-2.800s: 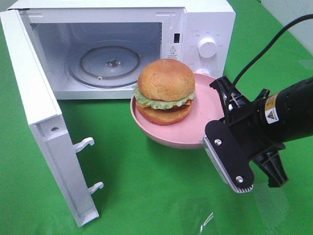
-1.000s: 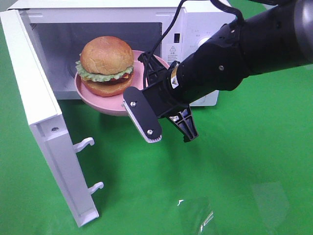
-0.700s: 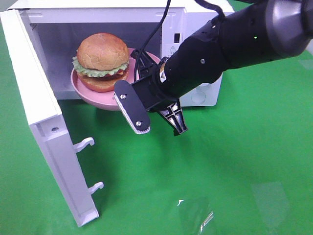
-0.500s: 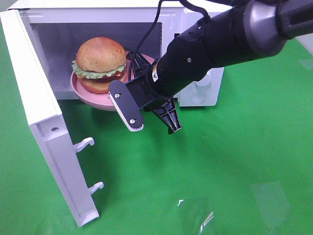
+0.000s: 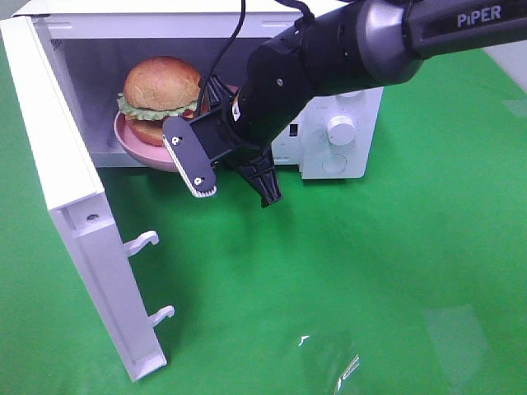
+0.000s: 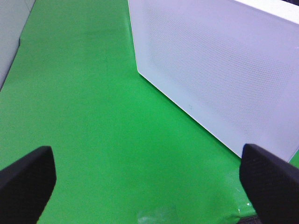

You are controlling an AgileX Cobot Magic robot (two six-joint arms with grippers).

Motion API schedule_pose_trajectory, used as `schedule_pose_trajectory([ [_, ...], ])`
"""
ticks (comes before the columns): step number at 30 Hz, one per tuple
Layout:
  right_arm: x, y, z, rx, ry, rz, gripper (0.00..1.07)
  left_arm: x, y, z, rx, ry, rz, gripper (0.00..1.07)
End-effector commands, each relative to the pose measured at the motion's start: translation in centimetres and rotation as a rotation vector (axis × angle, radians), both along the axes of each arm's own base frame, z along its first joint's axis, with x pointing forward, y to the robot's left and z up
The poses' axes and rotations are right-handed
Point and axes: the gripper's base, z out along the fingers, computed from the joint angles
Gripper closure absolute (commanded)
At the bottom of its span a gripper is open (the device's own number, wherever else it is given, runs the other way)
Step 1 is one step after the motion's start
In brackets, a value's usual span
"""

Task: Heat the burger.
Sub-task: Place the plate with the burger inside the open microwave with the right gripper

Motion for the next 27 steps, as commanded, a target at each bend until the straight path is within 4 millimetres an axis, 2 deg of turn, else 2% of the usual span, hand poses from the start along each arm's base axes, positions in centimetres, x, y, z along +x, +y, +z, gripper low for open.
schedule_pose_trajectory([
  [1, 1.3, 1.0, 1.8, 0.075, -0.054, -0.022, 1.07, -0.2, 0.0, 0.0, -0.008, -0.014, -0.007, 0.07],
  [9, 3.1, 2.3, 2.0, 0.093, -0.077, -0.053, 1.07, -0.2, 0.0, 0.0, -0.008, -0.014, -0.007, 0.07],
  [27, 5.2, 3.8, 0.9, 0.102, -0.093, -0.059, 1.07, -0.2, 0.0, -0.1, -0.004, -0.013, -0.003, 0.07],
])
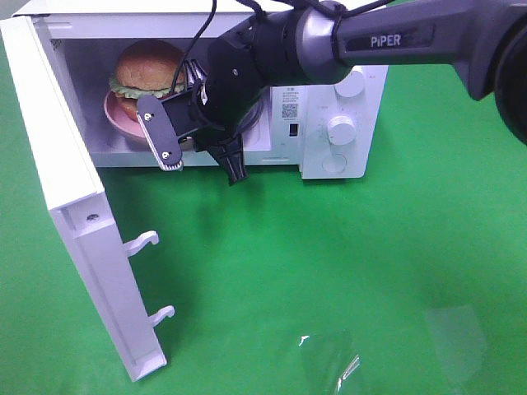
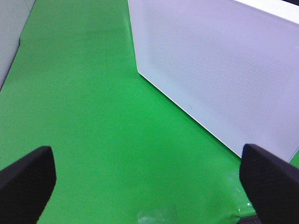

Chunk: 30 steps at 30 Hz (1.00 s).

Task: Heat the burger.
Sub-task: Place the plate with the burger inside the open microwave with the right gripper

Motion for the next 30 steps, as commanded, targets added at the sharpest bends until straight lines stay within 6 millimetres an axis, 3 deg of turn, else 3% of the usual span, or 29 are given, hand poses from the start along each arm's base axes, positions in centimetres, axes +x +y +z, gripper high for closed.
schedule_pose_trajectory([
  [1, 0.7, 0.3, 1.7, 0.062, -0.07, 0.005, 1.07, -0.2, 0.0, -0.1, -0.004, -0.013, -0.003, 0.07],
  [19, 1.9, -0.9, 0.4, 0.101, -0.035, -0.072, 1.03, -0.2, 0.0, -0.1, -0.002, -0.013, -0.002, 0.07],
  [26, 2.0, -0.9, 0.4, 0.097, -0.04, -0.069, 0.91, -0.2, 0.0, -0.1, -0.002, -0.013, -0.002, 0.07],
  [30, 1.9, -0.9, 0.4, 0.097, -0.04, -0.068, 0.77, -0.2, 0.0, -0.1, -0.002, -0.013, -0.002, 0.07],
])
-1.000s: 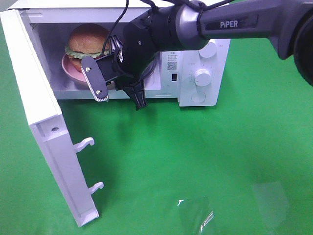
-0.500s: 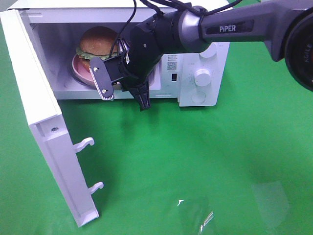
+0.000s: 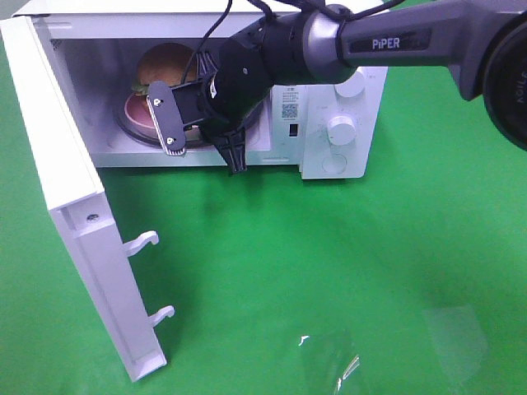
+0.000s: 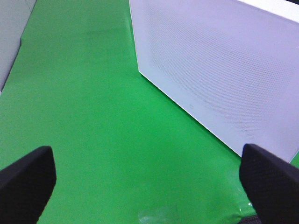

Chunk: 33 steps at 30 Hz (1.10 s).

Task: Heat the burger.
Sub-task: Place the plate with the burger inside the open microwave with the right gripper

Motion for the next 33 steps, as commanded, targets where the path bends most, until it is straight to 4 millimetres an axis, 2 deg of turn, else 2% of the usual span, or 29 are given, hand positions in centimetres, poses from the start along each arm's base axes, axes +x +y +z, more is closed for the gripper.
schedule_pose_trajectory([
  [1, 0.2, 0.1, 0.9, 0.019, -0.032, 0.004, 0.77, -0.2, 0.0, -0.1, -0.006, -0.013, -0.005, 0.07],
  [2, 0.2, 0.1, 0.9, 0.017, -0.032, 0.006, 0.71, -0.2, 0.0, -0.1, -0.006, -0.013, -0.005, 0.07],
  [6, 0.0, 0.1, 0.7, 0.003, -0.024, 0.008, 0.63, -0.2, 0.0, -0.1, -0.006, -0.013, -0.005, 0.07],
  [20, -1.5, 0.5, 0.7, -0.014, -0.005, 0.005, 0.53, -0.2, 0.0, -0.1, -0.006, -0.013, -0.005, 0.07],
  [26, -3.3, -0.3, 1.4, 0.017, -0.022, 0.034, 0.39, -0.2, 0.0, -0.1, -0.006, -0.013, -0.005, 0.07],
  [29, -3.5, -0.4, 1.7, 0.017, -0.023, 0.036, 0.37, -0.2, 0.0, -0.1, -0.006, -0.013, -0.005, 0.07],
  [31, -4.4, -1.2, 2.0, 0.015, -0.017, 0.039, 0.3, -0.2, 0.0, -0.1, -0.006, -0.013, -0.005, 0.07],
  [33, -4.9, -1.6, 1.9, 0.008, -0.008, 0.041, 0.3, -0.2, 0.0, -0.1, -0.006, -0.013, -0.005, 0.07],
])
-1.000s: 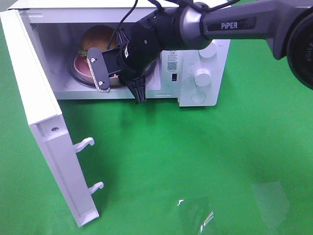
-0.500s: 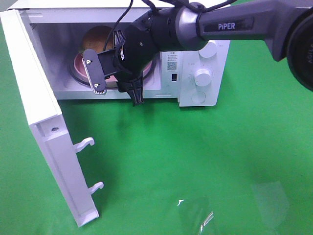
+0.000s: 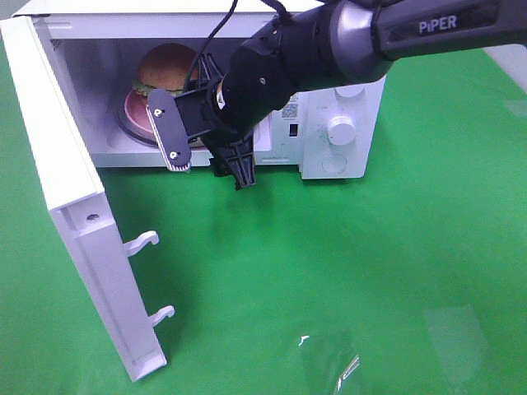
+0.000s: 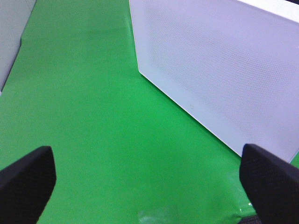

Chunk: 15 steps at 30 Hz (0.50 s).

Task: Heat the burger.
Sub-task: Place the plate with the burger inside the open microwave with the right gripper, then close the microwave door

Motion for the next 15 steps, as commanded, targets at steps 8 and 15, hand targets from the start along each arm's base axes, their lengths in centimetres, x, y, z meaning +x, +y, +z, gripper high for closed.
schedule_pose_trajectory([
  [8, -2.4, -1.9, 1.4, 0.015, 0.022, -0.017, 0.31, -0.2, 0.0, -0.1, -0.006, -0.013, -0.005, 0.07],
  [15, -4.4, -3.8, 3.3, 0.12, 0.043, -0.089, 0.31, -0.2, 0.0, -0.1, -0.006, -0.013, -0.005, 0.07],
])
